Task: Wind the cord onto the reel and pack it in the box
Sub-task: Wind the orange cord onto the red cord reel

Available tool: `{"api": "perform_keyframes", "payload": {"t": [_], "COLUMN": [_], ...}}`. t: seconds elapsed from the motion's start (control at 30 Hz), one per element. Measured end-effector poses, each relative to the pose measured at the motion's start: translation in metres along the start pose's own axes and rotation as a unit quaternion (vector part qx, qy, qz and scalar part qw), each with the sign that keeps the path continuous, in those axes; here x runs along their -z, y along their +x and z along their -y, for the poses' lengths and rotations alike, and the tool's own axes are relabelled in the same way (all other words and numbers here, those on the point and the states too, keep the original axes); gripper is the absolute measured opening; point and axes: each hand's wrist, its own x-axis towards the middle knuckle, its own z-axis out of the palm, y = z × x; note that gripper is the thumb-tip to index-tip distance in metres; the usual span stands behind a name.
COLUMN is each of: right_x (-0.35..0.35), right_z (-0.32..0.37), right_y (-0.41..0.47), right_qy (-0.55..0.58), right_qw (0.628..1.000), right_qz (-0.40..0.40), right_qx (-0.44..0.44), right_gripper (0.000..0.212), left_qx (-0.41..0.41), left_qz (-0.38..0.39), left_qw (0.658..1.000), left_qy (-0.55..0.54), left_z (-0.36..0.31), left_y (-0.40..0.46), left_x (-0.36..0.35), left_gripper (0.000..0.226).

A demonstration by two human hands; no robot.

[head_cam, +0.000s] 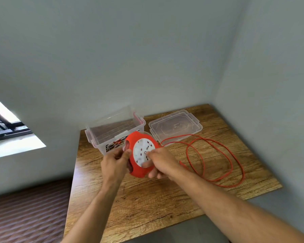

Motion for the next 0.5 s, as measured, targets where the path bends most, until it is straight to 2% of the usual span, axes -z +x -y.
{"api": "perform_keyframes", "payload": {"t": [0.03, 0.07, 0.1, 0.17, 0.2, 0.27, 0.37, 0.43, 0.5], "right_x": [0.007, 0.016, 0.024, 0.035, 0.039, 0.043, 0.040, 0.035, 0.032], "right_z": [-0.003, -0.007, -0.010, -0.008, -0.006, -0.002, 0.000, -0.004, -0.006], "right_y": [-0.002, -0.002, -0.002, -0.003, -0.002, -0.002, -0.001, 0.001, 0.007], "right_qy": [-0.151, -0.304, -0.423, -0.563, -0.608, -0.657, -0.680, -0.683, -0.684], "right_qw": [0.983, 0.927, 0.847, 0.704, 0.654, 0.606, 0.562, 0.543, 0.525], "right_qz": [-0.037, -0.081, -0.093, -0.016, 0.035, 0.094, 0.114, 0.109, 0.072], "right_qx": [0.094, 0.205, 0.310, 0.432, 0.449, 0.439, 0.457, 0.477, 0.502], "right_gripper": [0.036, 0.041, 0.047, 0.059, 0.060, 0.062, 0.063, 0.059, 0.059], "left_qx": [0.032, 0.059, 0.077, 0.094, 0.099, 0.107, 0.094, 0.080, 0.070], "left_qz": [-0.001, 0.007, 0.020, 0.060, 0.085, 0.139, 0.211, 0.240, 0.247], "left_qw": [0.999, 0.997, 0.996, 0.993, 0.991, 0.984, 0.972, 0.965, 0.964], "left_qy": [-0.024, -0.040, -0.044, -0.038, -0.037, -0.023, 0.043, 0.074, 0.076], "left_z": [0.001, 0.000, 0.000, -0.003, -0.005, -0.008, -0.017, -0.022, -0.024], "left_y": [0.007, 0.014, 0.020, 0.028, 0.032, 0.037, 0.041, 0.040, 0.037], "left_x": [0.005, 0.009, 0.013, 0.019, 0.022, 0.027, 0.030, 0.027, 0.023], "left_gripper": [0.017, 0.019, 0.019, 0.023, 0.029, 0.035, 0.031, 0.029, 0.031]}}
